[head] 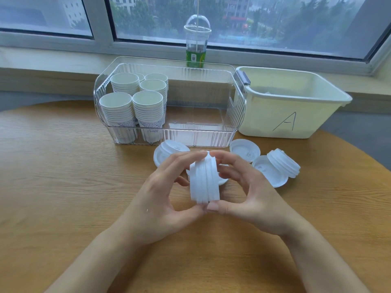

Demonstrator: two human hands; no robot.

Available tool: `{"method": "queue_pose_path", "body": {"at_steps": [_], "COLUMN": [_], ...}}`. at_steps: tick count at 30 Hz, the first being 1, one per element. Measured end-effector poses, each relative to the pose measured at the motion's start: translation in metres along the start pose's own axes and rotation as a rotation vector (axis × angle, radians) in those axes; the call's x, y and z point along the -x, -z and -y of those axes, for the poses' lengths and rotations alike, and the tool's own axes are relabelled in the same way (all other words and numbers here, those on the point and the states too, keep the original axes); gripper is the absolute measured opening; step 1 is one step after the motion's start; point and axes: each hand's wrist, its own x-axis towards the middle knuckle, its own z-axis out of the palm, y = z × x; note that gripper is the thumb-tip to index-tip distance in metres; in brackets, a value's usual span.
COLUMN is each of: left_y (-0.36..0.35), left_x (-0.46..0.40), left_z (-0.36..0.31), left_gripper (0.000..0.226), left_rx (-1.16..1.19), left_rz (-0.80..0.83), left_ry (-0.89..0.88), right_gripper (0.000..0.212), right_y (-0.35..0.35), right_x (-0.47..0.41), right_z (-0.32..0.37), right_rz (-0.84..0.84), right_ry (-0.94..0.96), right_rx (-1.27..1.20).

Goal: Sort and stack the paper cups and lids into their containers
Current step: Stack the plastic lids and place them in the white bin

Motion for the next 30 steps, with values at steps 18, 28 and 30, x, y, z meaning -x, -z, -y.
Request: {"method": "queue_pose_path", "body": {"at_steps": [18, 28, 30], "left_y": [0.002, 0.001, -0.001], "left_x": [-0.003, -0.002, -0.002], "left_z": [-0.007, -0.006, -0.003], "left_gripper": [0.075, 0.081, 0.079], "left_rx": [0.011, -0.021, -0.044], "left_rz": [-0.010, 0.001, -0.015], "left_ry": [-0.021, -0.032, -0.016], "right_gripper": [0.086, 0.088, 0.086], "right_y": [0.004, -0.011, -0.016], "right_x": [-0.001, -0.001, -0.002], "right_z": [0.003, 0.001, -0.001], "right_rz": [-0.047, -0.105, -0.125], "right_ry": [0.038, 0.108, 0.096], "right_rx": [0.001, 0.148, 0.197]}}
